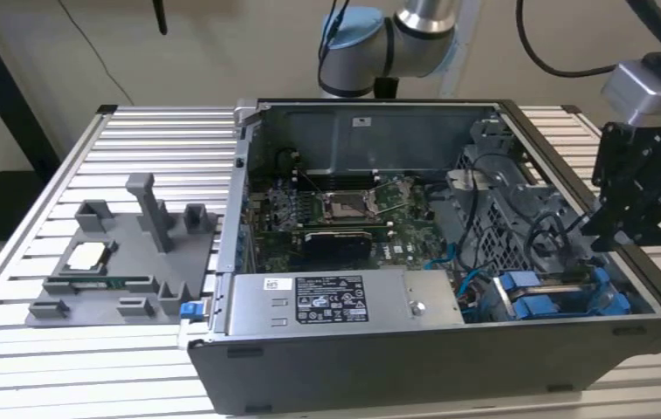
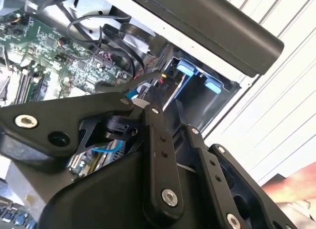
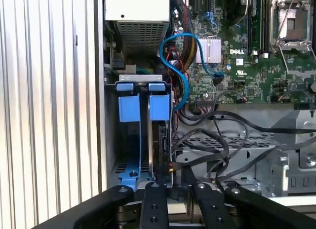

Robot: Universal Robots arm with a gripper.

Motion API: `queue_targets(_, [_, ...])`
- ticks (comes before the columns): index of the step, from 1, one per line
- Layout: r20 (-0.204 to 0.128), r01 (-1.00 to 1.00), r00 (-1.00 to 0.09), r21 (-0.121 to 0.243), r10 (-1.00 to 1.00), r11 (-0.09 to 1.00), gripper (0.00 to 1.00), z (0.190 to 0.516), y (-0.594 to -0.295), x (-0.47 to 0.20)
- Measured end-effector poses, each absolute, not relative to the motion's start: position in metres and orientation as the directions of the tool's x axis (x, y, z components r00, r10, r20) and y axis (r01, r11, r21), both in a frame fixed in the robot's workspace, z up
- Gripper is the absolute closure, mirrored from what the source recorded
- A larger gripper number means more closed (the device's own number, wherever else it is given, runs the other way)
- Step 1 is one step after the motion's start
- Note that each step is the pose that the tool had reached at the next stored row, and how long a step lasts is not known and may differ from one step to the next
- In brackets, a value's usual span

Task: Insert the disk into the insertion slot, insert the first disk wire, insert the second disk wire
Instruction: 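Insert the first disk wire, then insert the second disk wire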

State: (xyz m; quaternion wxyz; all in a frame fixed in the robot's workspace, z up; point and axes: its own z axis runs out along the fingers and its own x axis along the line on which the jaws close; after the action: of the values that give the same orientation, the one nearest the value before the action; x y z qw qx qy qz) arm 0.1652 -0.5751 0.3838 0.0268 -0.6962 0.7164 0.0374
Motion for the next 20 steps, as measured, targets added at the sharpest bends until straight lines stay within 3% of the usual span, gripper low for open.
queue_targets(20, [-0.105,-0.999,-0.031,0.017,-0.994,0.029,0.73,0.381,-0.562,0.203])
